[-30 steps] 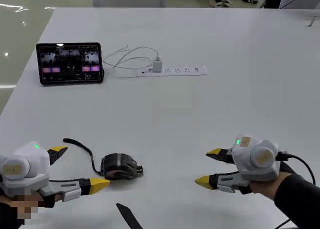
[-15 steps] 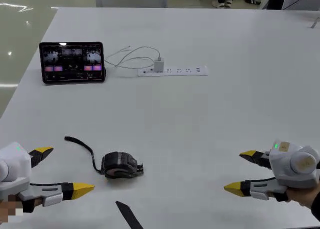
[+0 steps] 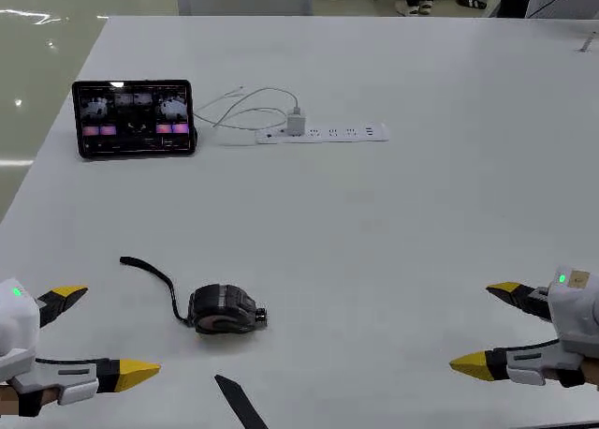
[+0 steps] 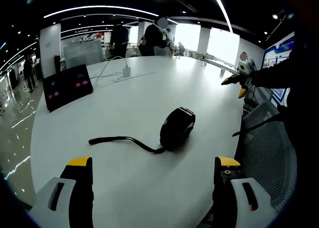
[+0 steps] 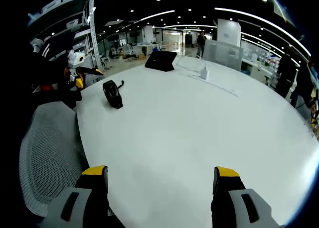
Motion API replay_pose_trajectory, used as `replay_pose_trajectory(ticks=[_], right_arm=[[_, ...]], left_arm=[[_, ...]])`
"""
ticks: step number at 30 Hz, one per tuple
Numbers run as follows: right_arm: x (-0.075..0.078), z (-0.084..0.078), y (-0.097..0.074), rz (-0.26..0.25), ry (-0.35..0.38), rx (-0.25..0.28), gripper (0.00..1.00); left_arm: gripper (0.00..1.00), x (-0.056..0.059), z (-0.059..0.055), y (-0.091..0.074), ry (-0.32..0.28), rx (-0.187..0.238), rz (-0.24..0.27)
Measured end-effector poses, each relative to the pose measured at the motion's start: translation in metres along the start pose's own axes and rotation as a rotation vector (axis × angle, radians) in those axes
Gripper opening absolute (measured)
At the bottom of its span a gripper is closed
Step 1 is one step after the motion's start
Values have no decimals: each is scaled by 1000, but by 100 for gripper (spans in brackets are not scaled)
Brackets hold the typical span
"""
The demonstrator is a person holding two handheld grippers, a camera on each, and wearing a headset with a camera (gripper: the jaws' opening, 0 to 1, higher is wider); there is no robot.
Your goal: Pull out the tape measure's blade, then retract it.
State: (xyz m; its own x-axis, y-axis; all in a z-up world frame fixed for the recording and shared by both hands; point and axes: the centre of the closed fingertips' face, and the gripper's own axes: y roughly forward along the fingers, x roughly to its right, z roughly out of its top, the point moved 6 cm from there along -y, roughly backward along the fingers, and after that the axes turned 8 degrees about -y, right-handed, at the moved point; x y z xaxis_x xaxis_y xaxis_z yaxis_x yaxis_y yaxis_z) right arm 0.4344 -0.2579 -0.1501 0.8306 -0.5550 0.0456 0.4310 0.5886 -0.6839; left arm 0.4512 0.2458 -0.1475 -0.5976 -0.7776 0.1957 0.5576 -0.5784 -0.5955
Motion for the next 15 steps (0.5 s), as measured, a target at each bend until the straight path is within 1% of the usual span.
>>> replay_pose_trajectory(ticks=[1,3,5,7,8,12,15], right_arm=[[3,-3,-2,-1,5,-3,87],[3,-5,-4,-6,4,-6,89],[5,-6,-8,-14,4,3,93],[7,-5,-12,-22,9,20,99],[8,-4,-14,-19,4,30,99],[9,-6,-20,-23,1,35,99],[9,-11,-20,-14,10,25,99]], left_arm=[[99,-1,1,-1,6,5,10],[99,-1,2,-3,7,17,12],[99,-2,3,-3,-6,15,12],[99,-2,4,-5,-1,14,14],[99,-3,3,-5,2,11,15],[99,-5,2,-6,10,-1,24],[99,-4,1,-8,18,-4,29]])
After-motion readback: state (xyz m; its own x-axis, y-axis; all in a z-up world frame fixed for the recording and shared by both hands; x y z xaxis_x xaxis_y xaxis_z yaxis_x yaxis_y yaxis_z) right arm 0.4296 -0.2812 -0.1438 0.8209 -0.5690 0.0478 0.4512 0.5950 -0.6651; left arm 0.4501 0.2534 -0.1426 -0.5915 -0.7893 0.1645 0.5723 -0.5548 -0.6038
